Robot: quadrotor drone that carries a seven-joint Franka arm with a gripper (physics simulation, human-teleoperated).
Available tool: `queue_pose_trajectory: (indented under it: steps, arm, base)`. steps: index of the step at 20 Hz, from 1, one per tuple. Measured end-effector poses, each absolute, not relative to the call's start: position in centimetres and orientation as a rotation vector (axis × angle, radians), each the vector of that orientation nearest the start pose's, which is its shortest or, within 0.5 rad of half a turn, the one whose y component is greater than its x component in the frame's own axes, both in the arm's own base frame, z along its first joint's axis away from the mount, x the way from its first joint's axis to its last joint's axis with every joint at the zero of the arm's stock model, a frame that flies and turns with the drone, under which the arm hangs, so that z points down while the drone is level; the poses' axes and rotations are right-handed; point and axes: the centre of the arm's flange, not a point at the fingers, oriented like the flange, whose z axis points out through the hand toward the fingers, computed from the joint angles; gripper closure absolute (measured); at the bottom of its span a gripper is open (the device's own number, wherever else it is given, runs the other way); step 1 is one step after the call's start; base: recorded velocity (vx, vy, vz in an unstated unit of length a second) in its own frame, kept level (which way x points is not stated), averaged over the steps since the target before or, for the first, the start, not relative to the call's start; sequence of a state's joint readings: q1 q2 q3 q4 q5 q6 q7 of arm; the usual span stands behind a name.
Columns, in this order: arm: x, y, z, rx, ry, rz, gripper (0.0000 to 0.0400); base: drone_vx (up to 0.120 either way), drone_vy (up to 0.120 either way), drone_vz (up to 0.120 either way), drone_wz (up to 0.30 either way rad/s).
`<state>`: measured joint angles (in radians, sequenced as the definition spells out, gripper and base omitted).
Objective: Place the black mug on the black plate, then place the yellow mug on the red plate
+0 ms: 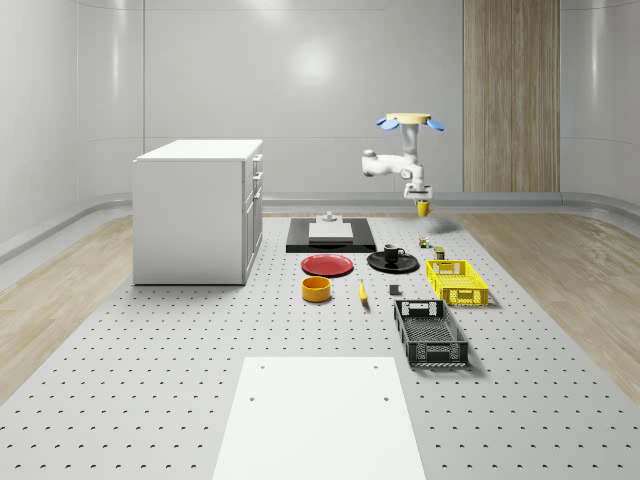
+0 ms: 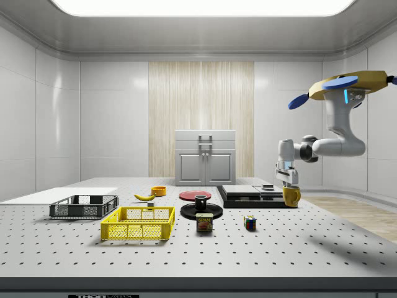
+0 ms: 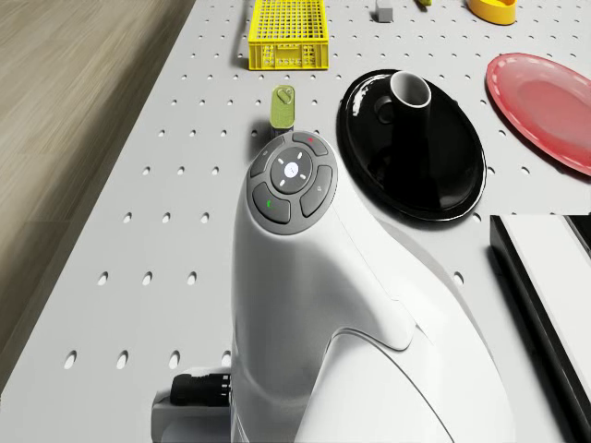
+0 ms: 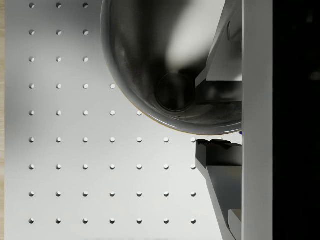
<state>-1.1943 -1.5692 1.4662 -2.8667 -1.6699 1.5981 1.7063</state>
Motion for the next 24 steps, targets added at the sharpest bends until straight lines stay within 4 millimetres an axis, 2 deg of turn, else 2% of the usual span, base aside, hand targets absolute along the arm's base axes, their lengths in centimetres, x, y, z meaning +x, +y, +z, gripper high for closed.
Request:
queue_pose_trajectory:
  steps: [10, 14, 24]
  arm:
    - [31.07, -0.2, 46.67, 0.001, -0.002, 0.786, 0.03]
    - [31.07, -0.2, 46.67, 0.001, -0.002, 0.786, 0.03]
    - [31.07, -0.2, 46.67, 0.001, -0.002, 0.786, 0.03]
  base:
    - [0.12, -0.12, 0.0, 0.0]
    - [0.12, -0.12, 0.09, 0.0]
    - [0.12, -0.12, 0.0, 0.0]
